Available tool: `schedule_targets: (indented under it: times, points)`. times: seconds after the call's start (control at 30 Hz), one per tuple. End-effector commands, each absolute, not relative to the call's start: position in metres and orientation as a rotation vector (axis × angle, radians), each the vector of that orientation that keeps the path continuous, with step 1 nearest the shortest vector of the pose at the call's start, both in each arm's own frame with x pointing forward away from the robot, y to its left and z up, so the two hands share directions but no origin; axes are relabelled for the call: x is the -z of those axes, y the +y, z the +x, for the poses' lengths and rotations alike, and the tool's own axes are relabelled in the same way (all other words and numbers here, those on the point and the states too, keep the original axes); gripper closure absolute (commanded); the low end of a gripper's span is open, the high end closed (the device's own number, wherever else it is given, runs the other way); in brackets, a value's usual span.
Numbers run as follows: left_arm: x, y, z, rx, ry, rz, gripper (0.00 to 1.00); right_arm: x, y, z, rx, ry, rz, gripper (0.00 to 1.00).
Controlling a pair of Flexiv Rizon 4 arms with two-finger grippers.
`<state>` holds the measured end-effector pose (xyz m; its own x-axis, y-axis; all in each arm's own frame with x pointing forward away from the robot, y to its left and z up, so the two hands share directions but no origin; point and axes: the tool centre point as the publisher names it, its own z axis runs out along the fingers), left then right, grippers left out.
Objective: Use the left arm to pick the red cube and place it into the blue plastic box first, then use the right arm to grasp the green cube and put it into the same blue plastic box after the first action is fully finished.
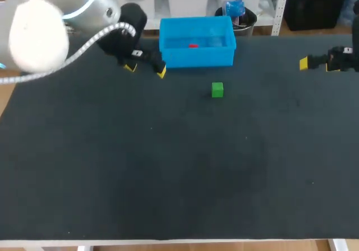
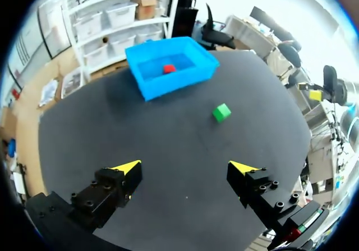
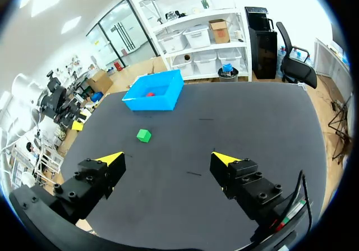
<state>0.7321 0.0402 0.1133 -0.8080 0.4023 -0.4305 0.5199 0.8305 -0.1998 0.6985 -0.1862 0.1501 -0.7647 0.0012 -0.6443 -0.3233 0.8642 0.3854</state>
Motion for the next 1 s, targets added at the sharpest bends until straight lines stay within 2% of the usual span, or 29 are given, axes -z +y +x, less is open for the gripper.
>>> schedule_targets:
  times: [0.03,0.83,1.0]
  points:
    - [-0.106,0.051,0.717,0.520,2.402,0.608,0.00,-0.150,-0.186,0.699,-0.637,2.372,-0.232,0.00]
    - [-0.107,0.057,0.715,0.494,2.456,0.663,0.00,-0.154,-0.186,0.702,-0.626,2.380,-0.230,0.00]
    - [-0.107,0.057,0.715,0.494,2.456,0.663,0.00,-0.158,-0.161,0.721,-0.515,2.487,-0.264,0.00]
